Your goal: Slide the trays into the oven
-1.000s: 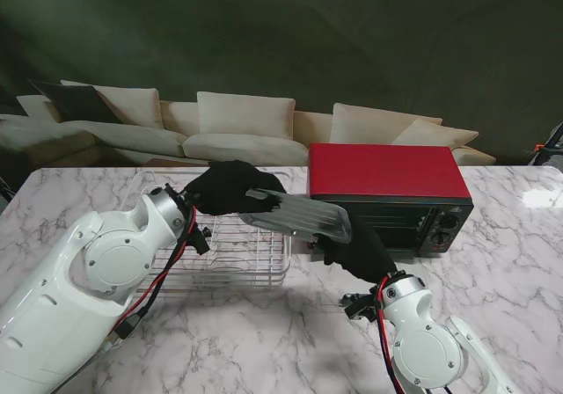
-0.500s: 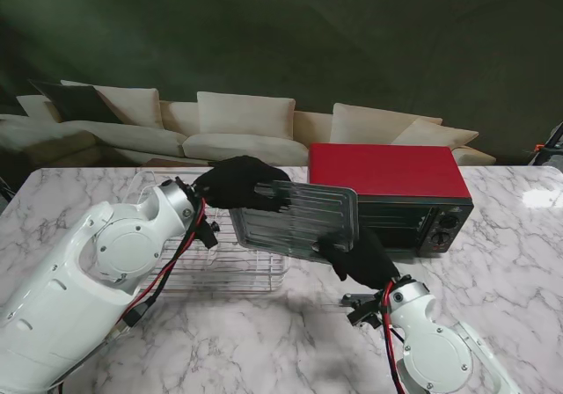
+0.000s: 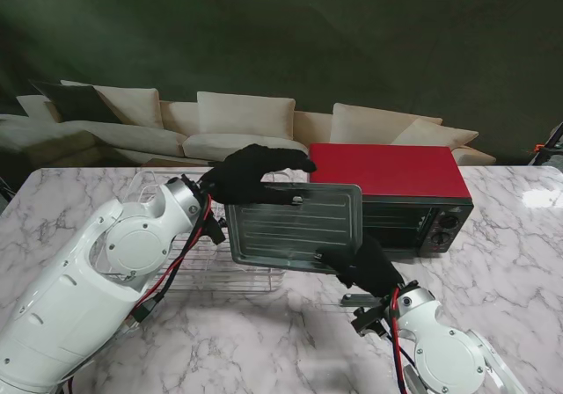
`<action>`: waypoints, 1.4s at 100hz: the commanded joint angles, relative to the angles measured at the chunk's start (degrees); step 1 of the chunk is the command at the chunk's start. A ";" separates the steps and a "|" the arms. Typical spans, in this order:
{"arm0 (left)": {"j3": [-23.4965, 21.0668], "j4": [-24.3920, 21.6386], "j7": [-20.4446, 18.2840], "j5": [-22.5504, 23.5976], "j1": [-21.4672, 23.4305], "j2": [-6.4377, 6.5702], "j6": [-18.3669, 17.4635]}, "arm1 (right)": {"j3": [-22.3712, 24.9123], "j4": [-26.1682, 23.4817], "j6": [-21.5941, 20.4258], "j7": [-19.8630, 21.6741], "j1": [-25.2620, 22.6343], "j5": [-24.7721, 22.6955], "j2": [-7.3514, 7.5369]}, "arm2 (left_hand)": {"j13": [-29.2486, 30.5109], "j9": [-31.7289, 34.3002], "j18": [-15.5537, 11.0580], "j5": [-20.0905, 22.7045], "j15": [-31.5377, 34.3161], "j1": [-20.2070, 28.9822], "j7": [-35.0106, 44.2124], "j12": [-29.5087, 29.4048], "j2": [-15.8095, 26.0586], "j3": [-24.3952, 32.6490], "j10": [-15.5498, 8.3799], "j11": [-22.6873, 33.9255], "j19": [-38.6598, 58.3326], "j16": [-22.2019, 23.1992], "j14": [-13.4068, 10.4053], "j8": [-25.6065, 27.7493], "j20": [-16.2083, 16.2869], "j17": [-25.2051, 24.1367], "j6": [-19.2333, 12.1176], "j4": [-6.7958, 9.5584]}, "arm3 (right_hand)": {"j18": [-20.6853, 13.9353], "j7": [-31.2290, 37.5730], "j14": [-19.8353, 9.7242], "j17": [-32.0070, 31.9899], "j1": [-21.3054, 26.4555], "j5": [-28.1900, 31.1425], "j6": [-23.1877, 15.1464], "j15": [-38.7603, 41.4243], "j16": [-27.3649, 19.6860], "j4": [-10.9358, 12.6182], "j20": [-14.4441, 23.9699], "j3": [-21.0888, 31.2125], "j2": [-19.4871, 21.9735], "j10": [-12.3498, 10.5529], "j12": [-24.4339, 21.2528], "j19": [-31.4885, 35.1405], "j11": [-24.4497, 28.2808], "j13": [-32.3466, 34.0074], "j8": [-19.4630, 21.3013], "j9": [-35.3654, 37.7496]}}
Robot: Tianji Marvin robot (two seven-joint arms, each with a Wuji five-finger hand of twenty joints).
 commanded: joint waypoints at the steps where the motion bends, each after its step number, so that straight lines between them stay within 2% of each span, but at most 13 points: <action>1: -0.71 -0.83 0.03 0.11 0.20 -0.20 -0.58 | 0.67 -0.69 0.41 0.29 -1.04 1.02 -0.10 | -3.09 -3.92 2.32 -2.66 -2.32 -2.54 -1.32 -1.24 2.01 -1.35 -0.72 -1.32 -4.40 -1.34 -0.44 -0.79 -1.97 -2.17 -1.43 -1.58 | -7.57 6.86 -2.77 3.28 2.40 4.77 -8.10 3.71 1.44 0.27 0.92 4.22 1.17 -1.05 1.20 9.55 4.88 0.76 3.87 3.48; 17: -2.90 -1.42 2.72 1.05 1.13 -0.61 -1.67 | 2.54 -1.56 0.69 0.77 -2.42 4.66 -0.27 | -6.99 -8.32 0.10 -5.16 -3.27 -5.06 -2.49 -1.52 3.09 -1.55 -0.30 -2.19 -8.70 -2.09 -1.73 -1.07 -1.87 -3.55 -1.18 -1.73 | -7.75 6.75 -2.98 3.33 2.33 4.89 -8.04 4.18 1.49 0.19 1.06 4.46 1.10 -1.03 1.44 9.86 5.10 0.78 4.45 3.57; 19: -3.28 -1.54 2.96 1.19 1.32 -0.63 -1.71 | 2.91 -1.74 0.78 0.99 -2.67 5.36 -0.27 | -7.23 -8.87 -0.11 -5.32 -3.08 -5.12 -2.57 -1.18 3.29 -1.47 -0.25 -2.17 -11.15 -2.05 -1.86 -0.86 0.61 -2.84 -0.98 -1.74 | -7.76 6.72 -2.99 3.34 2.32 4.88 -8.03 4.22 1.49 0.19 1.07 4.47 1.14 -1.02 1.45 9.89 5.11 0.78 4.47 3.57; 23: -4.12 -1.76 3.33 1.55 1.72 -0.66 -1.77 | 3.53 -2.03 0.87 1.15 -3.12 6.54 -0.34 | -7.17 -9.07 -0.35 -5.69 -2.90 -5.19 -2.73 -0.99 3.44 -1.45 -0.06 -2.05 -11.83 -1.96 -1.98 -0.83 1.49 -2.43 -0.72 -1.74 | -7.83 6.64 -3.03 3.37 2.36 4.84 -7.80 4.44 1.54 0.17 1.13 4.51 1.04 -0.96 1.53 10.04 5.20 0.80 4.54 3.63; 54: -11.82 -1.26 4.84 4.08 6.28 -0.47 -1.77 | 11.79 -5.81 4.88 4.50 -8.78 13.55 -0.41 | -4.60 -3.97 0.42 -3.07 -1.92 -1.82 -1.63 -0.03 5.58 -1.01 0.22 -0.55 -11.03 -1.26 -1.57 -0.36 2.85 -0.82 0.73 -1.58 | -9.23 5.66 -4.17 3.76 2.26 4.58 -6.95 6.67 2.08 0.11 1.62 3.88 1.65 -1.35 2.62 11.95 6.15 0.82 4.33 3.67; 84: -16.60 1.68 3.95 7.04 9.72 0.18 -2.23 | 20.15 -6.69 7.42 8.24 -13.88 17.26 -0.41 | -2.08 -0.53 1.27 -0.31 -1.07 0.38 -0.40 0.77 7.05 -1.07 0.56 0.26 -9.66 -0.50 -1.11 0.25 4.03 -0.04 1.29 -1.44 | -9.23 5.33 -4.14 3.82 2.61 3.94 -6.35 7.31 2.12 0.49 1.37 3.33 2.08 -1.65 3.35 12.70 6.53 0.76 4.50 3.17; 100: -17.95 3.01 4.77 7.54 11.13 0.07 -1.31 | 23.21 -5.88 9.98 9.97 -15.42 19.77 -0.55 | -0.26 2.47 1.85 1.35 0.07 1.67 0.47 2.23 8.39 -1.45 0.63 1.50 -5.86 0.93 -0.34 0.90 6.30 0.19 1.81 -1.35 | -9.26 5.14 -4.21 3.86 2.61 3.88 -5.99 7.63 2.14 0.89 1.25 3.51 1.96 -1.65 3.68 12.94 6.87 0.80 4.42 3.17; 121: -18.20 4.70 5.86 8.80 12.04 0.00 -0.97 | 26.07 -4.41 13.75 12.53 -16.41 22.45 -0.58 | 0.24 3.71 2.00 1.94 0.49 2.09 0.77 3.13 8.66 -1.46 0.77 2.05 -4.29 1.68 -0.11 1.15 6.99 -0.37 1.92 -1.29 | -9.34 4.90 -4.30 3.89 2.65 3.54 -5.44 7.92 2.13 1.54 1.11 3.63 1.95 -1.70 3.99 13.25 7.15 0.77 4.42 2.99; 140: -17.78 5.67 5.91 9.11 12.06 0.03 -0.62 | 26.82 -2.20 17.11 14.68 -16.07 23.63 -0.39 | 0.19 3.99 2.08 1.91 0.43 2.34 0.74 3.52 8.74 -1.44 0.69 2.05 -3.88 1.99 -0.08 1.20 6.97 -0.78 1.98 -1.25 | -9.43 4.70 -4.32 3.90 2.66 3.23 -5.02 7.93 2.00 2.13 0.90 3.57 2.00 -1.62 4.20 13.34 7.32 0.77 4.51 2.73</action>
